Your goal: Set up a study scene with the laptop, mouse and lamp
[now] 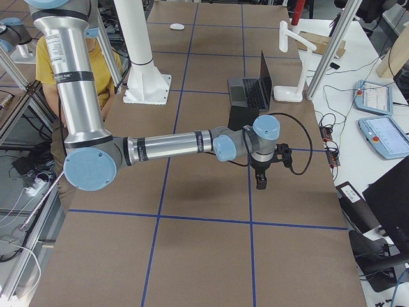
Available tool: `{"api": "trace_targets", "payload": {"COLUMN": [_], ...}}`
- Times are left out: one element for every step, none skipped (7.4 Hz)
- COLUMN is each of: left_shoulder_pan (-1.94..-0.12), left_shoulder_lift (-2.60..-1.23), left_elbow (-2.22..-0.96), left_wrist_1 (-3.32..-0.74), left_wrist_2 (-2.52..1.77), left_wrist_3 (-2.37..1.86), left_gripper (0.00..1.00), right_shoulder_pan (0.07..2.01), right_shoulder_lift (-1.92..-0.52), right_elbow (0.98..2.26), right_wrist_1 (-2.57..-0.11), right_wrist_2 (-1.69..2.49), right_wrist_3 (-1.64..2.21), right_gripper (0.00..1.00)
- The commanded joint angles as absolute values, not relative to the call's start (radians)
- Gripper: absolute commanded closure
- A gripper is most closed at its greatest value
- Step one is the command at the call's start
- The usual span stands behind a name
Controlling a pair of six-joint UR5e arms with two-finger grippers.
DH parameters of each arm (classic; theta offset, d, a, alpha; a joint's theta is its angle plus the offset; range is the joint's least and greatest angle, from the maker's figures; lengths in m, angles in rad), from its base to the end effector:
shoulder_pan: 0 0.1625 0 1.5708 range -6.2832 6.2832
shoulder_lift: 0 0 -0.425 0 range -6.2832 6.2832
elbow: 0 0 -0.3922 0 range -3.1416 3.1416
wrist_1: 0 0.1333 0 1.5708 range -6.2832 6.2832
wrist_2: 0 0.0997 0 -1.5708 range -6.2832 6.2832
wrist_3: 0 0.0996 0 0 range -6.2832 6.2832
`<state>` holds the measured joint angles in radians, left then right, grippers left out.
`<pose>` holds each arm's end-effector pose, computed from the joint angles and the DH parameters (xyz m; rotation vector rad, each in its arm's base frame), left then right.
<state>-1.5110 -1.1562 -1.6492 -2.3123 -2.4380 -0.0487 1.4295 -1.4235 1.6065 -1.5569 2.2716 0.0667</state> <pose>-0.0384 -0.3189 0.7008 0.3326 0.8745 0.1860 -0.0106 -0.5648 0.5667 0.1153 -0.7148 -0.1403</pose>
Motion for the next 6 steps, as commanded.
{"api": "trace_targets", "payload": {"left_shoulder_pan": [-1.493, -1.470, -1.450, -1.444, -1.443, -1.442], "left_shoulder_lift": [-1.123, -1.083, -1.042, -0.994, -0.948, -0.927], "left_elbow": [-1.649, -1.652, -1.654, -1.654, -1.655, -1.655], "left_wrist_1": [-2.316, -2.318, -2.319, -2.351, -2.380, -2.402], "left_wrist_2": [-2.445, -2.435, -2.433, -2.412, -2.398, -2.398], "left_wrist_3": [-0.051, -0.048, -0.046, -0.048, -0.049, -0.066], "left_gripper": [0.00, 0.00, 0.00, 0.00, 0.00, 0.00], "right_shoulder_pan": [1.482, 1.482, 1.480, 1.480, 1.480, 1.480], "right_shoulder_lift": [-1.524, -1.546, -1.557, -1.559, -1.559, -1.560], "right_elbow": [1.745, 1.749, 1.741, 1.738, 1.738, 1.738], "right_wrist_1": [-1.759, -1.763, -1.763, -1.760, -1.758, -1.758], "right_wrist_2": [2.165, 2.174, 2.187, 2.187, 2.187, 2.187], "right_wrist_3": [-0.115, -0.112, -0.106, -0.106, -0.106, -0.106], "right_gripper": [0.00, 0.00, 0.00, 0.00, 0.00, 0.00]}}
